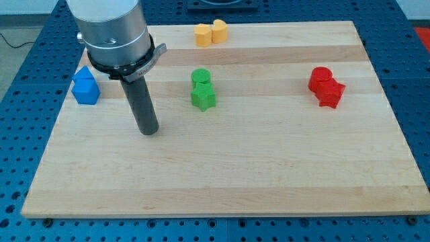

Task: Place the arm in between the blue triangle and green circle

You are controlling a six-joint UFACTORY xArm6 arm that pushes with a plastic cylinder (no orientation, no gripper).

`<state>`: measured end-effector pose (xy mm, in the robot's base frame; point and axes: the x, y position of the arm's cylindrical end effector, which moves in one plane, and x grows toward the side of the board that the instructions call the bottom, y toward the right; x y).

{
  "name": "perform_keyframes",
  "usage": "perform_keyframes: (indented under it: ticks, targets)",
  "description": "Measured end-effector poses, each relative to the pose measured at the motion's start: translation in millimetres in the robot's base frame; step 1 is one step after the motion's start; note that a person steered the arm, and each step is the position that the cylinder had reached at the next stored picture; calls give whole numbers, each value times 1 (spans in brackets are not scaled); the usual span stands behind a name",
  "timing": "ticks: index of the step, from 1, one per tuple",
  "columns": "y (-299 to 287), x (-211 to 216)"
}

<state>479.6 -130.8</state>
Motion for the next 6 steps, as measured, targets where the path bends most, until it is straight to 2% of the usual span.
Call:
perform_keyframes:
  ticks: [1, 2, 4, 5, 6]
  targets:
    - [0, -3]
    - [-20, -23]
    - [-36, -110]
    - [-11, -145]
    - [42, -165]
